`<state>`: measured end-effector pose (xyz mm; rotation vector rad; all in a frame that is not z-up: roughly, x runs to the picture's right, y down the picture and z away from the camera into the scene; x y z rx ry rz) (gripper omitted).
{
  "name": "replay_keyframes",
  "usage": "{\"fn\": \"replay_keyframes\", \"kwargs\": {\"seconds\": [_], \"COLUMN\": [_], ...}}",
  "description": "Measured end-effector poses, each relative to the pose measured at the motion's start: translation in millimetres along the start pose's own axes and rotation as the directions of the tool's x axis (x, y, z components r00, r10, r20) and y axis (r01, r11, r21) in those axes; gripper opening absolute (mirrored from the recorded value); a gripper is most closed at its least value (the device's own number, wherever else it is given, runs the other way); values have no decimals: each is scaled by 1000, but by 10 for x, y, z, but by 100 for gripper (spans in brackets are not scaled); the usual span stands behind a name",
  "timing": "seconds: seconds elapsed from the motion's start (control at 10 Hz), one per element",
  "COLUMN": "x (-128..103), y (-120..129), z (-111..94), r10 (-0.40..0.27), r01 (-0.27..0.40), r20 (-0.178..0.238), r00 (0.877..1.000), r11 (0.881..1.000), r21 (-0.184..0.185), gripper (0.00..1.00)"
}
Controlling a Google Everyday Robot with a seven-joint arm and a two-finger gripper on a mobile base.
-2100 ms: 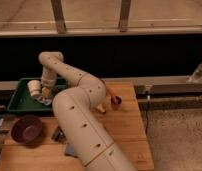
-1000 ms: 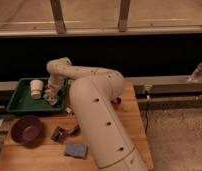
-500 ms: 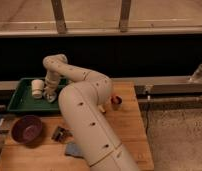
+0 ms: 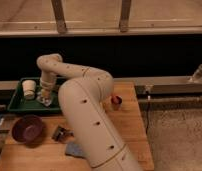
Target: Wipe tray with towel
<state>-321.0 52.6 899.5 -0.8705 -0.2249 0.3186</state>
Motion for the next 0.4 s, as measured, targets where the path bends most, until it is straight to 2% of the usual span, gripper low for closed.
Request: {"fn": "replay_keyframes", "kwargs": {"seconds": [0.2, 0.4], "x": [302, 502], "y": [66, -62], "z": [4, -31], "r10": [50, 93], "r01": [-50, -94], "r20": [-23, -44], "r00": [998, 995], "r11": [998, 995], "r21": [-23, -19], "gripper": [0, 0]}}
